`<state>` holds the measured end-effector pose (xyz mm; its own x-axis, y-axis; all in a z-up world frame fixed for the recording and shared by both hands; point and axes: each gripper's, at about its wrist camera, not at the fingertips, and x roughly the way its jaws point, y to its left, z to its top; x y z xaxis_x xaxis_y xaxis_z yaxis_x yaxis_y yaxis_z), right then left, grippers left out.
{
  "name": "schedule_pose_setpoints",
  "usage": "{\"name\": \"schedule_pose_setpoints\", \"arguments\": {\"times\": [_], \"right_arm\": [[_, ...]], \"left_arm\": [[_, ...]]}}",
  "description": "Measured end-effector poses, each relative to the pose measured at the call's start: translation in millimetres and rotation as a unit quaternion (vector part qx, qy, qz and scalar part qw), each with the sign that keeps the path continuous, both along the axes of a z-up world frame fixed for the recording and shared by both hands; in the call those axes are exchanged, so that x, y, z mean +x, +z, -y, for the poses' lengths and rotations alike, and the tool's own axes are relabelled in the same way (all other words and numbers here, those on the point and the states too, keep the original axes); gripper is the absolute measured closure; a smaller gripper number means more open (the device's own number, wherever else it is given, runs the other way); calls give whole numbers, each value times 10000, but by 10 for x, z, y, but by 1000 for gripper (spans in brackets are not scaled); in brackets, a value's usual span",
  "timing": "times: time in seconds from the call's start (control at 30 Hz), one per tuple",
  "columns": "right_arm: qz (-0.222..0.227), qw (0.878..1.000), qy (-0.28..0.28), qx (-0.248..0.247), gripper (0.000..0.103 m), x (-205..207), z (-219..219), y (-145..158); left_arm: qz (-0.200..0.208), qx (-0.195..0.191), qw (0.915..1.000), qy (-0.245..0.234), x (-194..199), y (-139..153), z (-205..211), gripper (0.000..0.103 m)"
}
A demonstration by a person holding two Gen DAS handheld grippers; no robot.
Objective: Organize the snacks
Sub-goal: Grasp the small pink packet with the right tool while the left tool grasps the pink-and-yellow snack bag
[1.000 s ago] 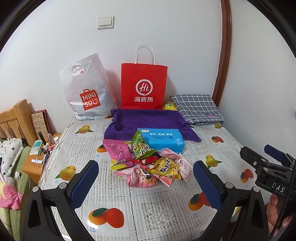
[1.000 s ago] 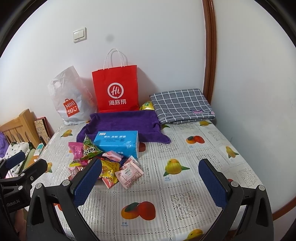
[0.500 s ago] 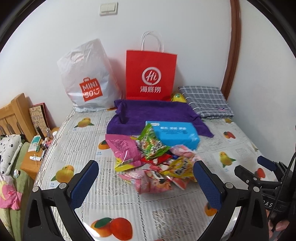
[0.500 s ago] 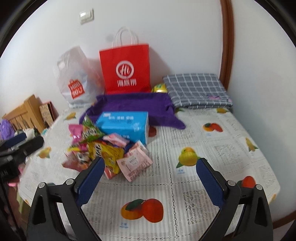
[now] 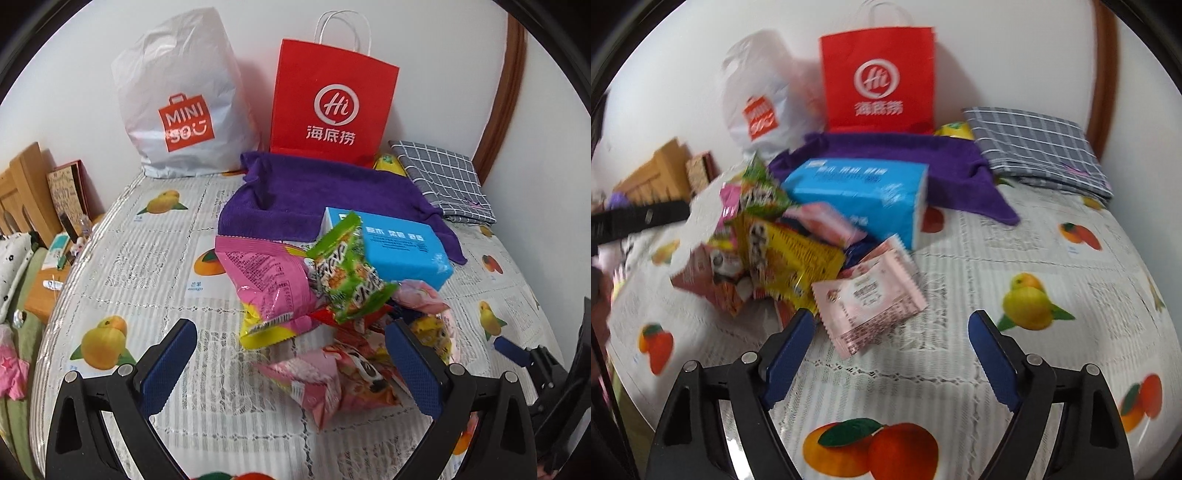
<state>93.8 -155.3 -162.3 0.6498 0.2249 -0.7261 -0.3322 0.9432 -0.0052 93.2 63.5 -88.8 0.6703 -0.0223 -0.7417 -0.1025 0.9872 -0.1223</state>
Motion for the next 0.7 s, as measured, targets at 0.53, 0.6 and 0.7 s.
{"name": "schedule_pose_setpoints", "arguments": {"times": [0.53,0.6,0.7], "right_arm": [[-193,9972,374,-613,49,380,-102,-223],[-156,9983,338,-456,53,377,-33,-192],[-116,9992,256,-292,63,361,67,-144]], "left_arm": [[-40,-43,10000,77,77,-97,-243,1],[-37,-59,9999,89,66,-113,-277,1],[-53,-133,9998,133,62,-144,-334,1]]}}
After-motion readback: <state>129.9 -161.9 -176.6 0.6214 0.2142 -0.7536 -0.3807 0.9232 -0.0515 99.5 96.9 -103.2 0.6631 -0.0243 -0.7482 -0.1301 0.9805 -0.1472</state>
